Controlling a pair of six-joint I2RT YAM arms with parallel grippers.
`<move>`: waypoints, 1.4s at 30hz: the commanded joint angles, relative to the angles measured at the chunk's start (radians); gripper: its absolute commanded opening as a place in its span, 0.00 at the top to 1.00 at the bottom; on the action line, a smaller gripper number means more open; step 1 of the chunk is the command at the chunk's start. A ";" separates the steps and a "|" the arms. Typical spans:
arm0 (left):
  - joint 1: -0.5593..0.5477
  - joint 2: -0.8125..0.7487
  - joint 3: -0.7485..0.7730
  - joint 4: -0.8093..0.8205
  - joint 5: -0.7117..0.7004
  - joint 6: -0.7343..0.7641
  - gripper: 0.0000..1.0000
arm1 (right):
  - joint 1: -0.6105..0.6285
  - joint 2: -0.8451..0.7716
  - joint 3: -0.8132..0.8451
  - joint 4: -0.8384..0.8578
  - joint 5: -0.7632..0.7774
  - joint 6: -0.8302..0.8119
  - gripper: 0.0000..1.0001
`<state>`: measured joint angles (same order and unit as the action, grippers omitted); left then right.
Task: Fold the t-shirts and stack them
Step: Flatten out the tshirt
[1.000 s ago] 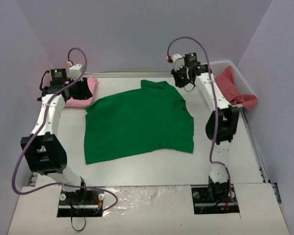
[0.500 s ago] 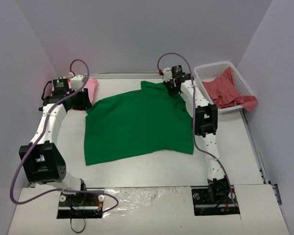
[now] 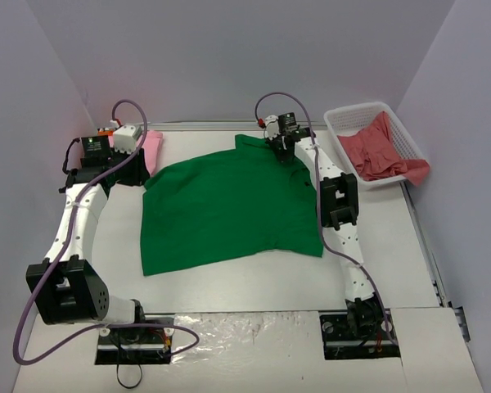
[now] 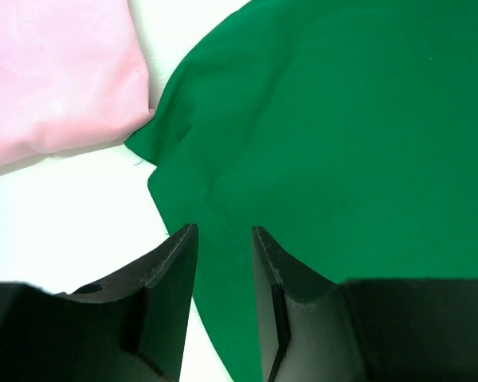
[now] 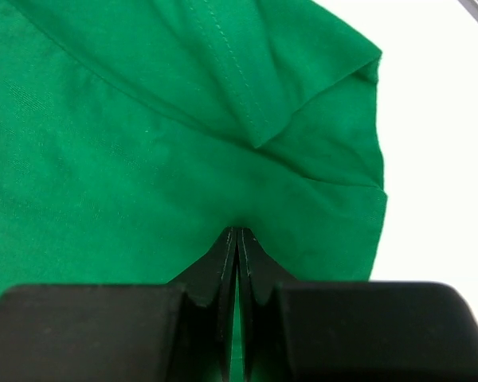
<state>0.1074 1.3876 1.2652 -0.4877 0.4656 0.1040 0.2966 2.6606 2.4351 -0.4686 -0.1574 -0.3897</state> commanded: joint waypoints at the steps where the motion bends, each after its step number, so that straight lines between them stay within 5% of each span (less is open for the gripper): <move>1: 0.000 -0.015 0.014 0.023 0.007 0.013 0.68 | -0.043 -0.025 -0.097 -0.033 0.055 0.014 1.00; 11: -0.025 0.027 0.043 0.003 0.042 0.017 0.68 | -0.157 -0.090 -0.191 -0.031 0.056 0.009 1.00; 22: -0.058 0.053 0.036 0.012 0.036 0.026 0.67 | -0.146 -0.129 -0.225 -0.036 0.039 -0.015 1.00; 29: -0.092 0.126 0.088 0.014 0.008 0.023 0.67 | -0.099 -0.333 -0.197 -0.033 -0.022 0.012 0.90; 33: -0.097 0.258 0.231 -0.023 0.001 0.011 0.84 | -0.076 -0.488 -0.234 -0.036 -0.060 0.022 0.81; 34: -0.097 0.293 0.270 -0.035 -0.001 0.007 0.97 | -0.070 -0.523 -0.261 -0.038 -0.085 0.018 0.81; 42: -0.129 0.722 0.698 -0.144 0.033 -0.049 0.98 | -0.054 -0.901 -0.729 -0.188 -0.108 -0.155 0.98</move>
<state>0.0048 2.0109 1.8458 -0.5583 0.4831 0.0906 0.2440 1.8050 1.8309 -0.5137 -0.2672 -0.4644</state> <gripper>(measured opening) 0.027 0.041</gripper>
